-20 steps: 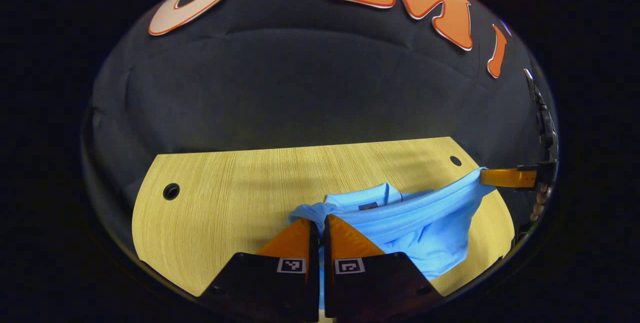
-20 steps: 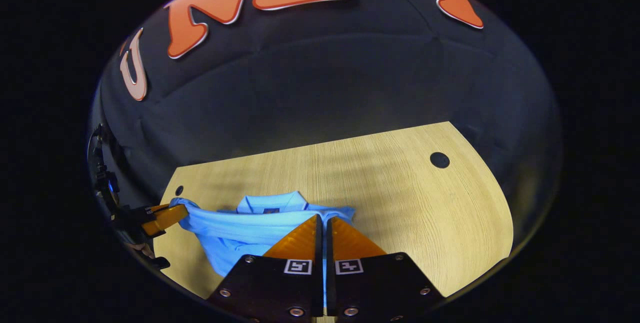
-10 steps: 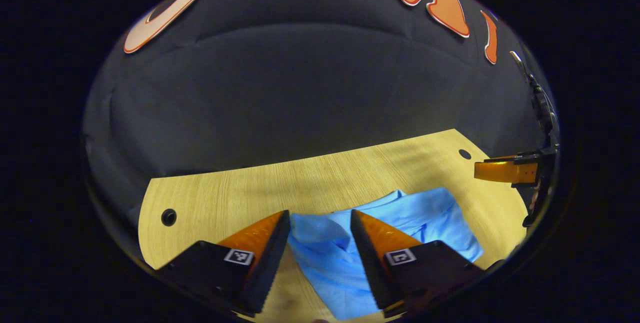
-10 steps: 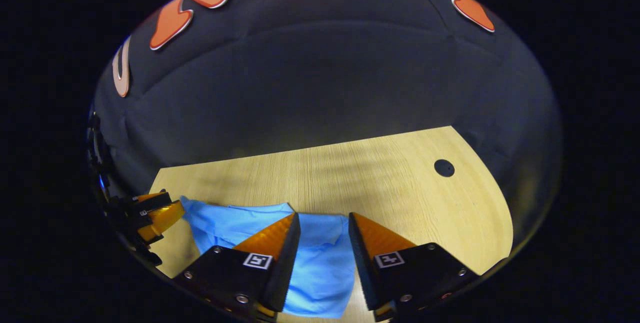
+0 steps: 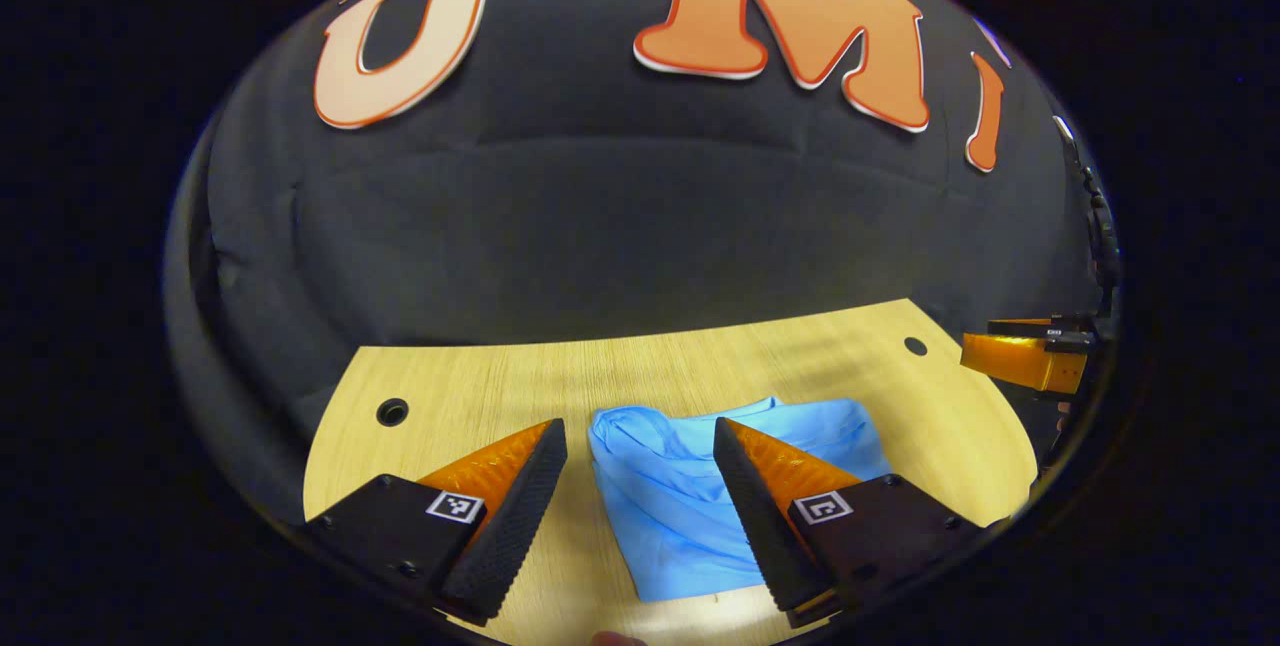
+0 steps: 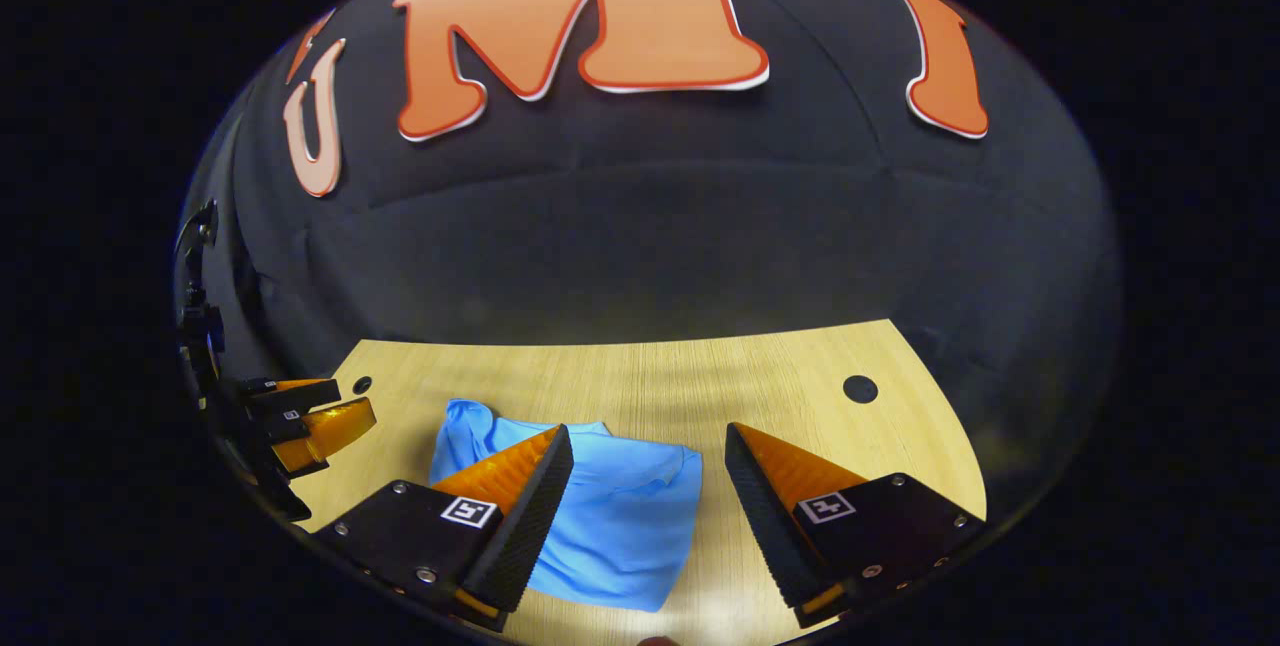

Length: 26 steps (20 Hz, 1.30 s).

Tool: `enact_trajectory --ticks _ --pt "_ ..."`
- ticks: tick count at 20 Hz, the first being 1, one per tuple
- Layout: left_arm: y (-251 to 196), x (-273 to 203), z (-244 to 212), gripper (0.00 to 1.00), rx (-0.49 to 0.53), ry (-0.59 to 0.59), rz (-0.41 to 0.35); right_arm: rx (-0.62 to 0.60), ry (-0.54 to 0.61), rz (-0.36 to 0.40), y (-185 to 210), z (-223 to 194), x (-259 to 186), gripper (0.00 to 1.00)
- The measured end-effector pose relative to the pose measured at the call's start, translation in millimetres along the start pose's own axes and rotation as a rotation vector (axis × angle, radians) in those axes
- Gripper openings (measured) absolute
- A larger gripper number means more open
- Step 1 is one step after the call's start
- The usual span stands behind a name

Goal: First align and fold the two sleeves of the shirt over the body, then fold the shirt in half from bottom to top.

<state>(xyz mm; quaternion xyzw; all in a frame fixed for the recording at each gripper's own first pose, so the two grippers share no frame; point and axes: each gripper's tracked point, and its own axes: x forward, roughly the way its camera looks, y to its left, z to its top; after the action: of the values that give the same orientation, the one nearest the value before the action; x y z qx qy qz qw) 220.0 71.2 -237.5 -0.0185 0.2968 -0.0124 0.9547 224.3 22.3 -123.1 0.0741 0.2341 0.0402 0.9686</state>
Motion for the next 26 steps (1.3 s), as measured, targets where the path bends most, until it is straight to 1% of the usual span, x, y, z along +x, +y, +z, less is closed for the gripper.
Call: enact_trajectory --ticks 3,5,8,9,14,16,18,20,22,23,24,25,26 --pt "-7.1 -42.8 16.9 0.96 0.002 -0.096 0.042 -0.045 -0.033 0.030 -3.2 2.2 -30.3 0.94" --pt "-16.9 -75.2 30.7 0.96 -0.015 -0.162 0.051 -0.063 -0.051 0.040 -7.1 4.5 -51.8 0.94" --pt "-26.4 -118.9 42.1 0.96 -0.022 -0.245 0.057 -0.084 -0.098 0.057 -9.1 12.8 -76.0 0.95" --pt "-32.7 -130.2 46.0 0.96 -0.018 -0.270 0.060 -0.095 -0.119 0.064 -8.0 15.4 -90.4 0.95" --pt "-59.5 -203.7 70.2 0.96 0.019 -0.430 0.051 -0.146 -0.217 0.094 0.4 28.8 -138.2 0.95" --pt "-66.8 -226.0 76.9 0.94 0.026 -0.483 0.062 -0.161 -0.245 0.114 7.5 30.6 -153.6 0.95" --pt "-69.3 -243.3 81.0 0.96 0.037 -0.527 0.079 -0.173 -0.271 0.127 12.3 33.3 -165.5 0.94" --pt "-71.4 -261.0 85.8 0.98 0.046 -0.570 0.092 -0.175 -0.291 0.132 15.4 35.5 -175.5 0.94" --pt "-71.7 -277.2 90.6 0.94 0.047 -0.612 0.102 -0.180 -0.298 0.136 16.5 34.7 -182.5 0.94" --pt "-71.3 -283.5 92.9 0.96 0.040 -0.625 0.106 -0.189 -0.305 0.130 16.0 36.0 -184.2 0.94" --pt "-74.0 -286.6 95.6 0.96 0.030 -0.630 0.102 -0.201 -0.311 0.123 14.0 39.0 -186.4 0.94" --pt "-81.2 -291.1 100.2 0.94 0.024 -0.627 0.090 -0.209 -0.310 0.114 13.0 42.5 -190.7 0.94" --pt "-85.9 -298.9 107.2 0.96 0.019 -0.637 0.074 -0.202 -0.318 0.111 10.5 47.3 -194.6 0.94"
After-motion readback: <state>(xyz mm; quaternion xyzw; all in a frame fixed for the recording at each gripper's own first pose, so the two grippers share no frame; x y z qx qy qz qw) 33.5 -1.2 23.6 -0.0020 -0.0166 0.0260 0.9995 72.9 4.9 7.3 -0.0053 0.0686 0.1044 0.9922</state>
